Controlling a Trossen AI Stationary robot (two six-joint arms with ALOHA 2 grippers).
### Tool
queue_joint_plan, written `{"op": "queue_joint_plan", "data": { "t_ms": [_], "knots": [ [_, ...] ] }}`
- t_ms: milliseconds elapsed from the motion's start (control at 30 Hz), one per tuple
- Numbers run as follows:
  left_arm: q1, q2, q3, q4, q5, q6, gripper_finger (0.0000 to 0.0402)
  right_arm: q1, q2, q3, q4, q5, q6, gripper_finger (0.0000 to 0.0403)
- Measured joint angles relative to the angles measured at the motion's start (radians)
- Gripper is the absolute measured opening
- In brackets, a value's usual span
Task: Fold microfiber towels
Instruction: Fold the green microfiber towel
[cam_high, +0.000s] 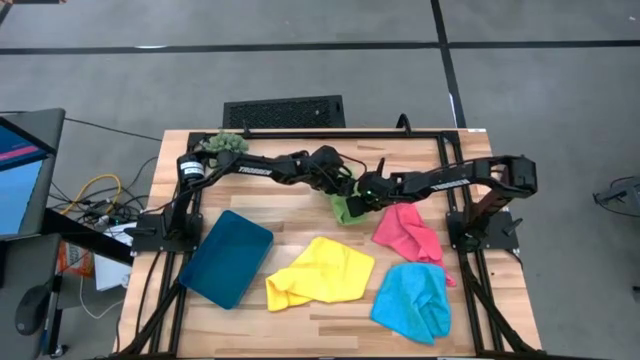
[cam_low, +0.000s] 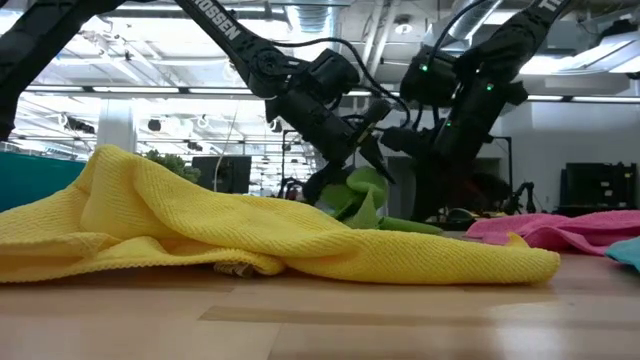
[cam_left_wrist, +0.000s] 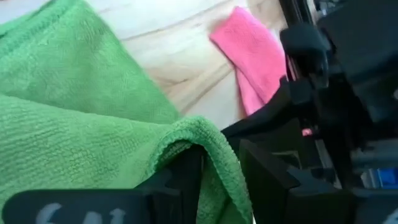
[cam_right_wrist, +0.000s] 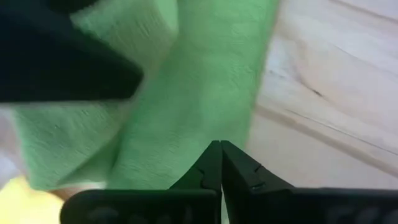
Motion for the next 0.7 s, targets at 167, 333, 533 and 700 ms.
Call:
{"op": "queue_joint_plan", "data": {
  "t_ms": [167, 333, 533, 700],
  "knots": [
    [-0.016, 0.0, 0.0, -0.009, 0.01, 0.033, 0.0101, -0.003, -0.01, 0.001, -0.026, 0.001, -0.001, 0.0021],
    [-0.023, 0.0, 0.0, -0.007, 0.021, 0.063, 0.0101, -0.001, -0.056, 0.001, -0.053, 0.0, -0.008, 0.0026],
    [-0.026, 0.0, 0.0, -0.001, 0.03, 0.069, 0.0101, -0.002, -0.189, 0.001, -0.195, 0.014, -0.004, 0.0023],
    [-0.04, 0.0, 0.0, 0.016, -0.004, 0.097, 0.0101, 0.0, -0.281, 0.0, -0.249, 0.023, -0.035, 0.0022]
  ]
}}
